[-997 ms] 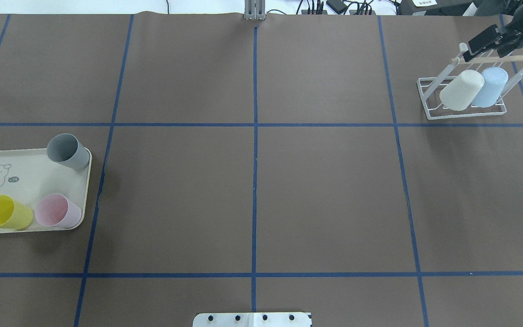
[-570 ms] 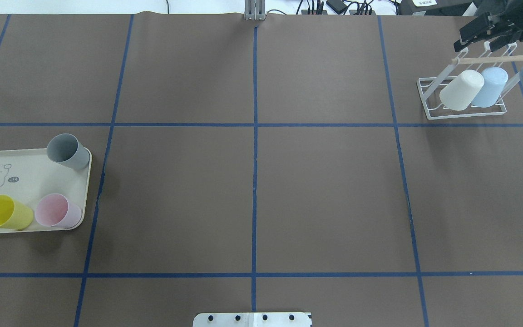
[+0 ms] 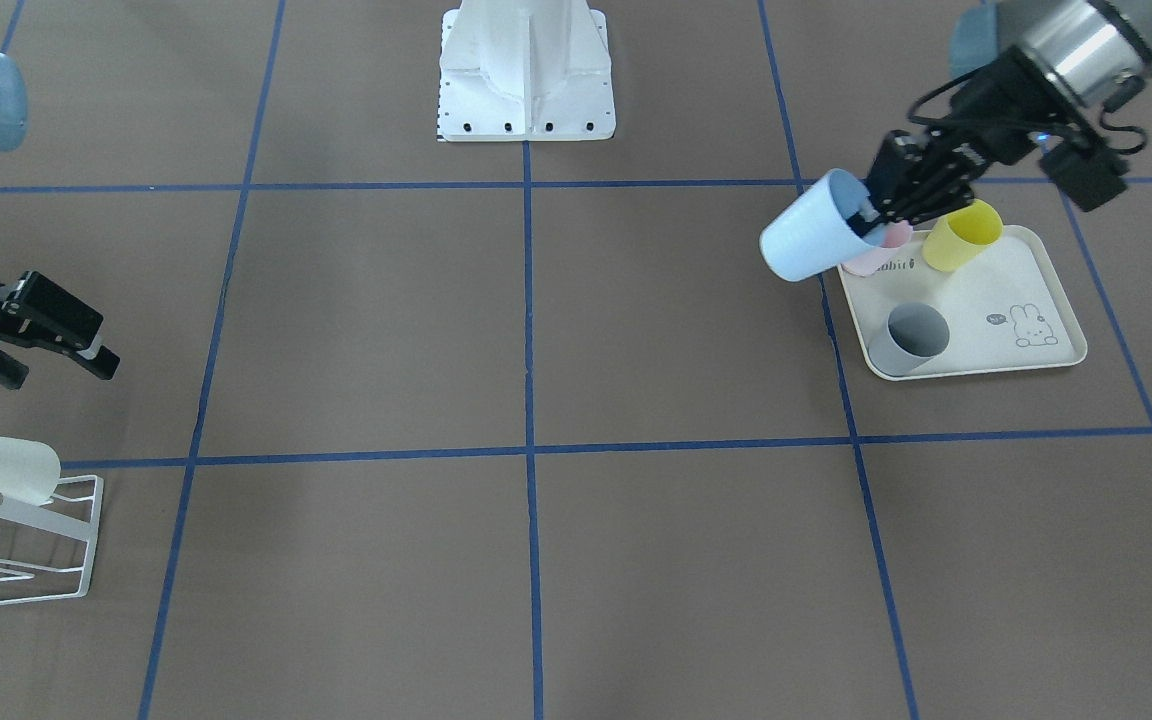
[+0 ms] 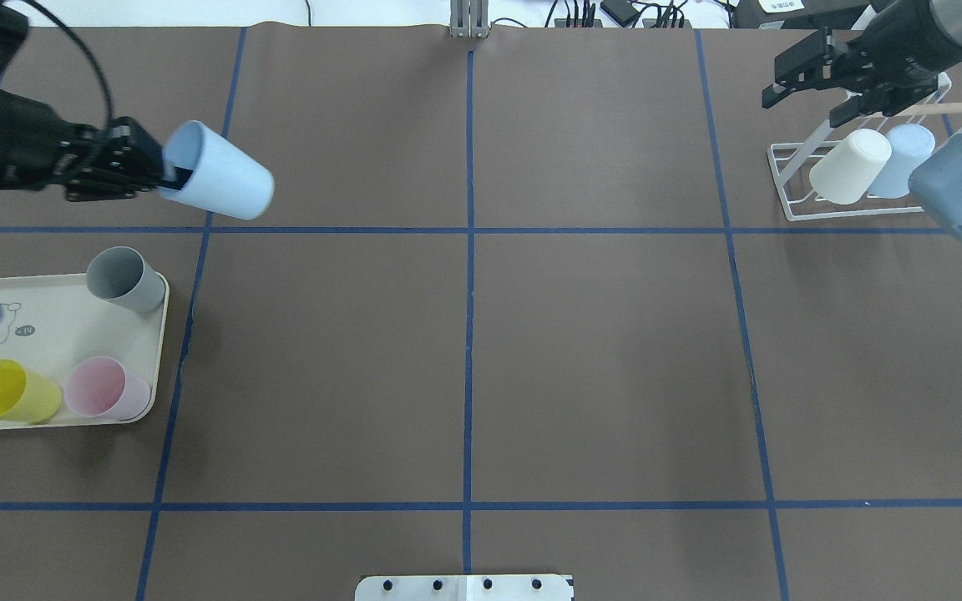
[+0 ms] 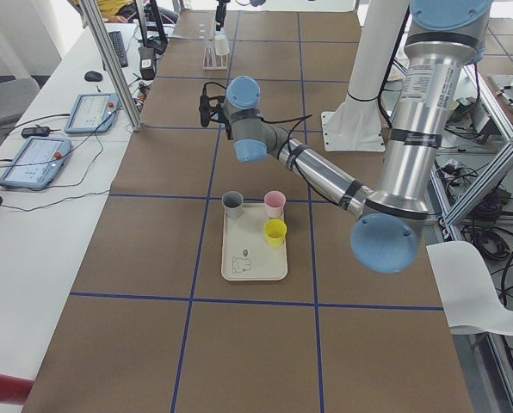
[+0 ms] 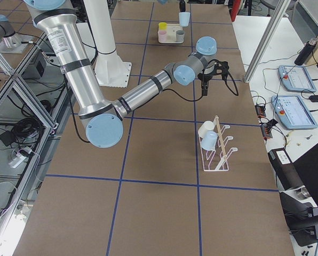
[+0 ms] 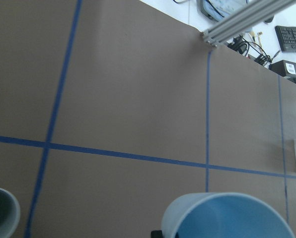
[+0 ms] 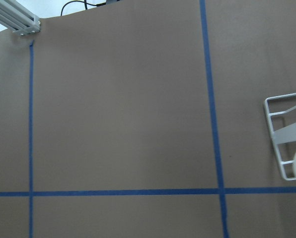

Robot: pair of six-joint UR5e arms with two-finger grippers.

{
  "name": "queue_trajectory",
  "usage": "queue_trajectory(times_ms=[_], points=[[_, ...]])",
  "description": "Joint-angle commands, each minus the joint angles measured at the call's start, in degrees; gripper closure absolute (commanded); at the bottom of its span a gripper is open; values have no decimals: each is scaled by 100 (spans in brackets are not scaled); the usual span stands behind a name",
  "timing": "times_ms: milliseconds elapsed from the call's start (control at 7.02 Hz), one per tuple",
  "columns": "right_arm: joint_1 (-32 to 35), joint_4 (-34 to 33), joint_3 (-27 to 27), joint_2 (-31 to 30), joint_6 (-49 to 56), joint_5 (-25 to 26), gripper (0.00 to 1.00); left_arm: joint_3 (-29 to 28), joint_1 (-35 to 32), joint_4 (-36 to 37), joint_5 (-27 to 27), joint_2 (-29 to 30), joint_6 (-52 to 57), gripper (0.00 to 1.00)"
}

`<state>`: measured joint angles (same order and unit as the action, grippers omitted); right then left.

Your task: Transfer IKEA cup to right arm and place on rack

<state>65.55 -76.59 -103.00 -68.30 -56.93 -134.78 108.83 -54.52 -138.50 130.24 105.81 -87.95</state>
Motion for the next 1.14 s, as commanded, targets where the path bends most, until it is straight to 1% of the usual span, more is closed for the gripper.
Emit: queue_trajectory(times_ms=[0,142,285,427,570,712,855,997], points=[[-279,1367,-2,-68,-1691,-13,1,-641,1044,-1790,-1249,764,-2119,100],[-332,1993,-88,-26,-2795,-14,1,-818,1371,-2995,-2091,792,-3166,100],[-367,3043,-63,-8,-3963,-5,1,-1168,1792,-4086,-2952,844,-3646,100],[-533,4080,-45,10,-5011,74,1,-1380,1935,-4698,-3239,854,-3790,100],[-708,4839,-54,27,-5787,388,1,-1435,1971,-4956,-3442,915,-4209,100],[-945,5299,-80,80,-6360,652,1,-1583,2015,-5063,-3731,1194,-4431,100],[-1174,5739,-106,141,-6514,1029,1,-1672,2042,-5064,-3743,1449,-4520,100],[-1454,6318,-107,133,-6620,1580,1,-1716,2042,-5195,-3743,1486,-5052,100]])
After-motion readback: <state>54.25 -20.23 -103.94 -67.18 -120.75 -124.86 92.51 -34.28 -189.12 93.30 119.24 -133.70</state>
